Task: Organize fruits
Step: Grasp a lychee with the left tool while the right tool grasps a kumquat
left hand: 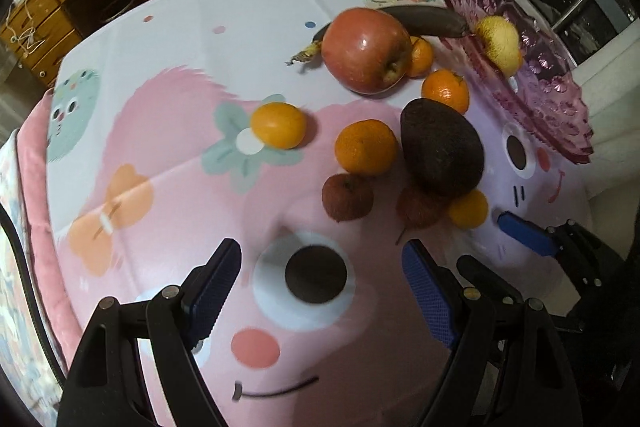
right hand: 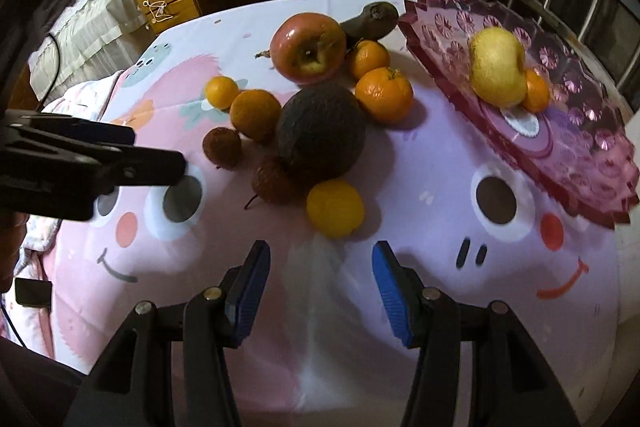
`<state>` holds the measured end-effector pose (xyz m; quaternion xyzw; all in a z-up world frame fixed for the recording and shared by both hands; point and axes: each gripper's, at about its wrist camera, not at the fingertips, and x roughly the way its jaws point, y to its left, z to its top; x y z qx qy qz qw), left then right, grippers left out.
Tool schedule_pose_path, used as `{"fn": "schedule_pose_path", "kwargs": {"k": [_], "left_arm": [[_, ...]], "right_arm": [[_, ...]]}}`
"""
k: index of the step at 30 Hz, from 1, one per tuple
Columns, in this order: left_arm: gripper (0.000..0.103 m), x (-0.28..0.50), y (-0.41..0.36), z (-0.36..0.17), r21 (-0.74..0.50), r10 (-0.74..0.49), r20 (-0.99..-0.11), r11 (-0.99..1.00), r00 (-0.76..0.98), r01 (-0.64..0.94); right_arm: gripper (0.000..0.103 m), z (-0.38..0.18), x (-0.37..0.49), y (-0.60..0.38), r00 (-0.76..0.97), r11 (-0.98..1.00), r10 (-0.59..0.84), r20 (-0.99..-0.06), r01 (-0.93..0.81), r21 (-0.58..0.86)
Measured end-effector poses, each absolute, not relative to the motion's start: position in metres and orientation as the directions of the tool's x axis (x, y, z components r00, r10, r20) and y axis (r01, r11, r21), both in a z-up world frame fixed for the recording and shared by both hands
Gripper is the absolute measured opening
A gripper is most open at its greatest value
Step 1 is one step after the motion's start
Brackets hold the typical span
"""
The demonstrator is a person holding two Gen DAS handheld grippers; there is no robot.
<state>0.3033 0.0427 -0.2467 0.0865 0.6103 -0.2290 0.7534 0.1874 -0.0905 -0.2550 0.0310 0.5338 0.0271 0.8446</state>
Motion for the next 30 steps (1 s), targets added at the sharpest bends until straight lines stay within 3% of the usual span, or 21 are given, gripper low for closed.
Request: {"fn": "schedule_pose_path", "kwargs": {"k": [3,11,16,24,30], "left_arm": [[0.081,0.311,0.037,-0.258,-0.144,-0.234,-0.961,0.879,0.148,0.455],[0.069,0.33,0.022,-0.279,-0.125,-0.226,-0.962,0.862,0.153,0.491],[0.057,0.337,0.015,-0.28,-0.121,-0.236,-0.958,0.845,0.162,0.521],[0.032,0.335,0.007,-0.276,-0.148,-0.269,-0.953,0.816,0.141,0.559],[0.031,0.331,0.0,-0.276,-0.146,-0.256,-0.958,0.826,0.13,0.545]], "right_arm": [[0.053,-0.258,0.191,-0.091,0.449,0.997,0.077,-0.89,-0.039,0.067],[0.052,-0.271,0.201,-0.087,0.448,0.995,0.087,-0.89,-0.088,0.053],[0.049,-0.274,0.204,-0.084,0.458,0.994,0.077,-0.886,-0.103,0.034],[0.034,-0.274,0.205,-0.089,0.469,0.997,0.048,-0.882,-0.082,0.01],[0.034,-0.271,0.206,-0.088,0.45,0.996,0.051,-0.892,-0.088,0.013]]}}
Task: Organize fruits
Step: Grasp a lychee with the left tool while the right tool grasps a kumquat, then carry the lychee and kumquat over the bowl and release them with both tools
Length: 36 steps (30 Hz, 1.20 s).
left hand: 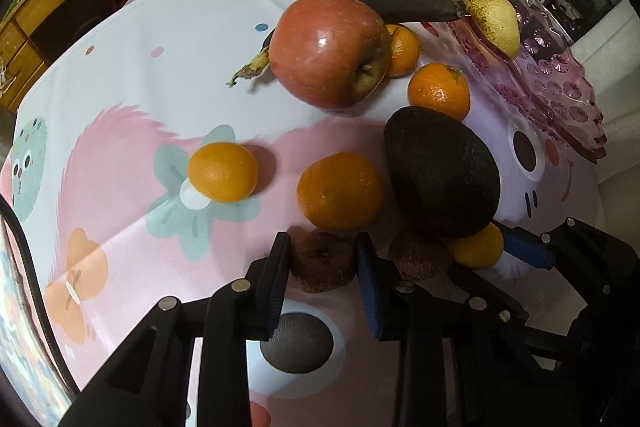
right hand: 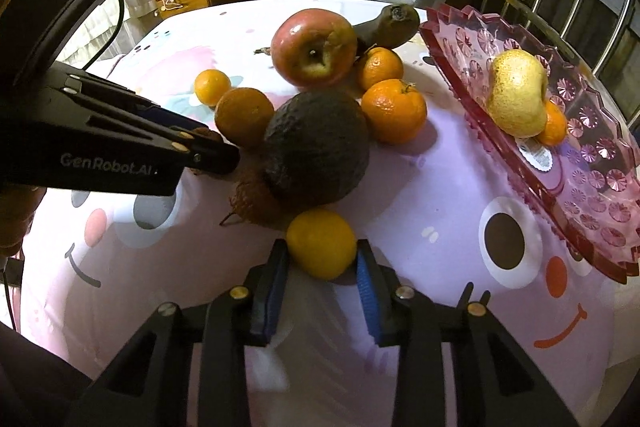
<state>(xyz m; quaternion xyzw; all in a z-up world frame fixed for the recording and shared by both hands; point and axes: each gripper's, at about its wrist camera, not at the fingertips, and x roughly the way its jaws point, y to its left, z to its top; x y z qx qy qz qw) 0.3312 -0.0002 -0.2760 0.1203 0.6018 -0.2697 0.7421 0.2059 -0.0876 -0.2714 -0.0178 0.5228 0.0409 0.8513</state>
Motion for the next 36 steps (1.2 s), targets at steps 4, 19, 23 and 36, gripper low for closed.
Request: {"fn": "schedule_pose_path", "kwargs": {"k": [4,19,23,36], "left_arm": [[0.031,0.321,0.011,-0.272,-0.116,-0.218,-0.966,0.843,0.136,0.525],[0.031,0.242,0.062,-0.21,-0.112,-0.258,-0.943,0.84,0.21,0.53],[0.031,0.219,0.071,-0.201,-0.12,-0.274,-0.939,0.827,0.208,0.549],[0.031,0.14,0.056,-0.174,-0.156,-0.339,-0.916,0.791,0.212,0.591]], "right_arm": [[0.033,-0.266,0.204,-0.085,0.455,0.995,0.063,-0.888,-0.094,0.022],[0.033,-0.224,0.166,-0.067,0.508,0.997,0.062,-0.859,0.0,0.071],[0.033,-0.218,0.14,-0.066,0.507,0.989,0.073,-0.859,0.075,0.128],[0.033,-0.194,0.074,-0.075,0.505,0.977,0.026,-0.863,0.168,0.127]]}}
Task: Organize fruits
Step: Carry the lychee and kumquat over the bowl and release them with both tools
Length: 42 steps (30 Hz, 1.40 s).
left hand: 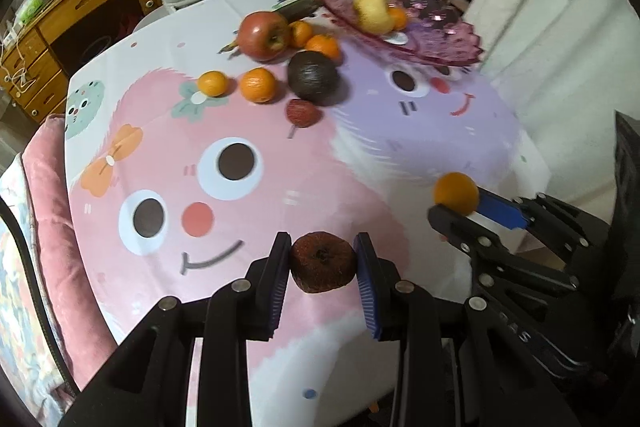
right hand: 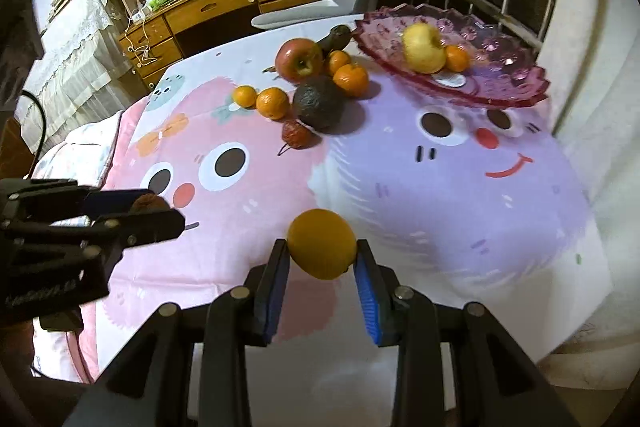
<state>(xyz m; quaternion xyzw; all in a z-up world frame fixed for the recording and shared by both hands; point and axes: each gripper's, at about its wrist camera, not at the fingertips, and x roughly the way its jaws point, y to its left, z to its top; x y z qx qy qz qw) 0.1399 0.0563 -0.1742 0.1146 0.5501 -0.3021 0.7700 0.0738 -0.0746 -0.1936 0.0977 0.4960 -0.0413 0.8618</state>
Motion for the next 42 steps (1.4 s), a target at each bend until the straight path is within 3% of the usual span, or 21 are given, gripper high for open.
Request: {"fn": "schedule_pose_path", "kwargs": {"k": [15,30,42], "left_arm": [[0.031,0.127,-0.015,-0.147,-0.174,-0.353,-0.898,0.833,0.262,0.526],[0.031,0.174,-0.098,-0.128,-0.185,-0.311,-0.865,0.927,0.394,0.327],[0.031,0.215,-0.163,-0.143,-0.192,-0.286,-0.875,0.946,0.391,0.262]], "right_arm": [[0.033,-0.179,0.066,-0.143,0.482,0.977,0.106,-0.87,0.114,0.182],[0.033,-0.152,0.13,-0.254,0.503,0.99,0.143,-0.852,-0.068,0.126],[0.033,-0.164,0.174,-0.313,0.46,0.978,0.202,-0.865,-0.142,0.153]]}}
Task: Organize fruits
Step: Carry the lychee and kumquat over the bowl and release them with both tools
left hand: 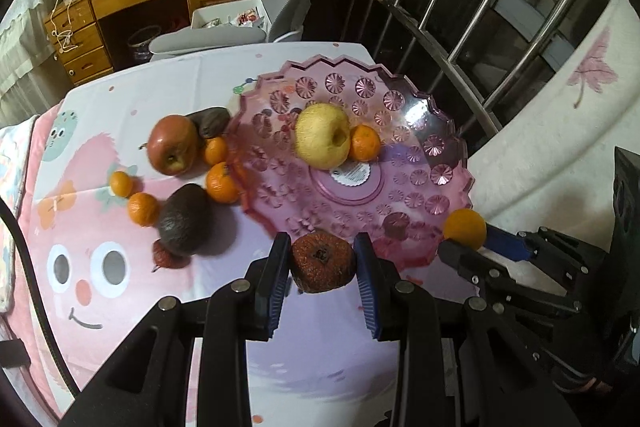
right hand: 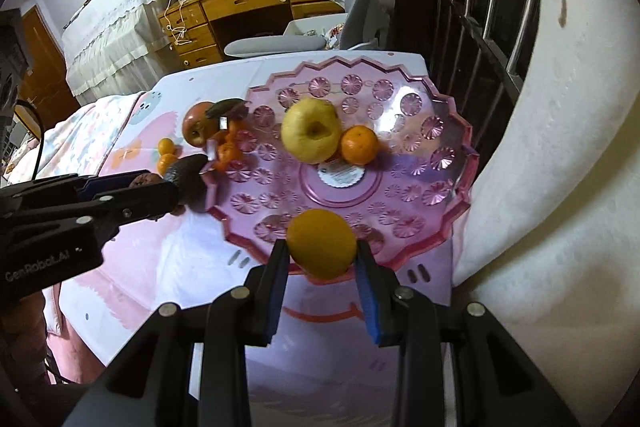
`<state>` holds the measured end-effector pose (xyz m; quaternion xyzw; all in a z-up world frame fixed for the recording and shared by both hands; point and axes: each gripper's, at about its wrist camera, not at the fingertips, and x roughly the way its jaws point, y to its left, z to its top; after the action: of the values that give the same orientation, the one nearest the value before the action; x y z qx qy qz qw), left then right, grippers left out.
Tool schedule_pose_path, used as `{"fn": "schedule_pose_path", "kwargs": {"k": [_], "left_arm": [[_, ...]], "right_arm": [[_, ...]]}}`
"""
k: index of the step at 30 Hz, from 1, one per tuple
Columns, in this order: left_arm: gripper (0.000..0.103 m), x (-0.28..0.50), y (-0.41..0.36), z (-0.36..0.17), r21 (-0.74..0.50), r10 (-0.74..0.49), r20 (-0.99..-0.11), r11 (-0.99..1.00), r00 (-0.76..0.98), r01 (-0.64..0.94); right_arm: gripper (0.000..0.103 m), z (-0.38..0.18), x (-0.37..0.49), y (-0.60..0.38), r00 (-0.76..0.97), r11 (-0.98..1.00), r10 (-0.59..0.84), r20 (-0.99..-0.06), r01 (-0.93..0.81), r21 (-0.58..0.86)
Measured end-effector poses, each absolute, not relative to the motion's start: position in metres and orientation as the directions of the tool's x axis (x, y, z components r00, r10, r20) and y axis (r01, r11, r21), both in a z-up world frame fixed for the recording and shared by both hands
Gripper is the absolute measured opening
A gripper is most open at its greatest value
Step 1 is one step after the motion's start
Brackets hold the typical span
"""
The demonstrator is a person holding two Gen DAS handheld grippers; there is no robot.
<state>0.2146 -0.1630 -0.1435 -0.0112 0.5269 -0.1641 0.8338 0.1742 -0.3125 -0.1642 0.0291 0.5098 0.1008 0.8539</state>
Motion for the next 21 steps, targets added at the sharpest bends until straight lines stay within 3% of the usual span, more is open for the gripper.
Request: {"fn": "schedule_pose_path", "kwargs": {"k": [11,14,16,21], "left_arm": [[0.031,0.236,-0.201,-0.167,-0.179,-0.257,-0.901,0.954,0.349,0.24],[0.037,0.237,-0.205,-0.168,-0.181,-0.257,-0.902,0.954,0.346,0.238],[0.051,0.237,-0.207,-0.169,-0.183,-0.26,-0.902,0.953,0.344,0.239],[0.055,0.234,-0.207,-0.167,-0.191,-0.266,-0.901,0.952,0.343,0.238]], "right_arm": [[0.033,-0.182,0.191,-0.337,0.41,0.965,0.249,-0.877,-0.183,0.189],[0.033,-0.186,0.193,-0.341,0.403,0.963,0.257,-0.878,-0.179,0.2],[0.034,-0.188,0.194,-0.344,0.4,0.963,0.259,-0.879,-0.174,0.205],[0.035,-0.19,0.197,-0.348,0.394,0.962,0.268,-0.879,-0.155,0.224]]}}
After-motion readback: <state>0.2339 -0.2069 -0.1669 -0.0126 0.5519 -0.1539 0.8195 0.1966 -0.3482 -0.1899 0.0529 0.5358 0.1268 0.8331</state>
